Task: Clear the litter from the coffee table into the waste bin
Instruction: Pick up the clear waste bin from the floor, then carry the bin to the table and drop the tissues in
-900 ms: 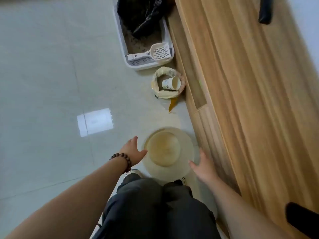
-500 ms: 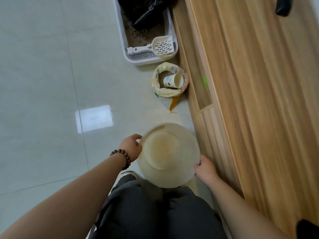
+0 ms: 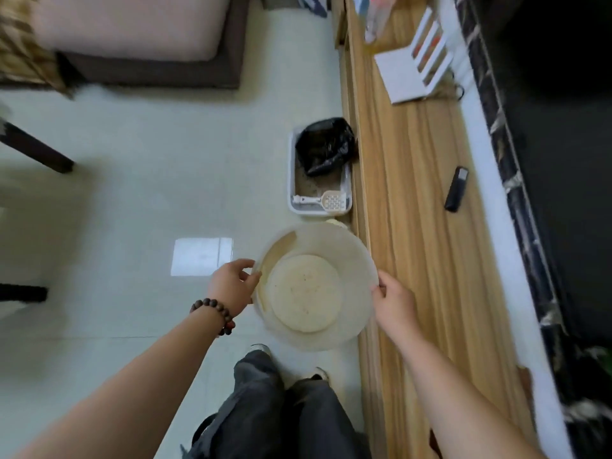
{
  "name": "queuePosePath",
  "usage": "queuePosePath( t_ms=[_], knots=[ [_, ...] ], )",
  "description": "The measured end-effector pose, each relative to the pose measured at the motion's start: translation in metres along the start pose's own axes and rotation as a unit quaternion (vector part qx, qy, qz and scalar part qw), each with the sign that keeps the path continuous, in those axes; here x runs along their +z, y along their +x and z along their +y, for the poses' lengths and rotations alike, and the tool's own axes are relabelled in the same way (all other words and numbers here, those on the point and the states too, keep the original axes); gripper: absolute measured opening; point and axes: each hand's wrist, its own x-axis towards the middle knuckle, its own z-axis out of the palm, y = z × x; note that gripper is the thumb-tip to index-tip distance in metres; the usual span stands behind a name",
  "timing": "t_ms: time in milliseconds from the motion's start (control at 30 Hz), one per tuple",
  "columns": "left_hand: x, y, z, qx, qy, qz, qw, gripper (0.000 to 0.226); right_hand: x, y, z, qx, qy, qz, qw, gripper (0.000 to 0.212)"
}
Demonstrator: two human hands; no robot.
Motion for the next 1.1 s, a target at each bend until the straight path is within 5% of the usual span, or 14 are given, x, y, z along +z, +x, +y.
queuePosePath(
  t_ms=[433,800,1100],
  knots=[
    [-0.173,-0.063,0.051,-0.012,-0.149,0.158,0.976,0.027,-0.027,0.014,-0.234,-0.199,-0.105,-0.033,0.974,0.023],
    [-0.322,0.012,0.015,-0.077,-0.207,0.254,0.942,0.026,0.111,0.1,-0.414,-0.288,-0.178,-0.112,0.934,0.019],
    [-0.469,0.091,-0.007,-0.109,-0.23,0.321,0.912,0.022,0.223,0.154,-0.586,-0.328,-0.202,-0.139,0.912,0.039]
  ],
)
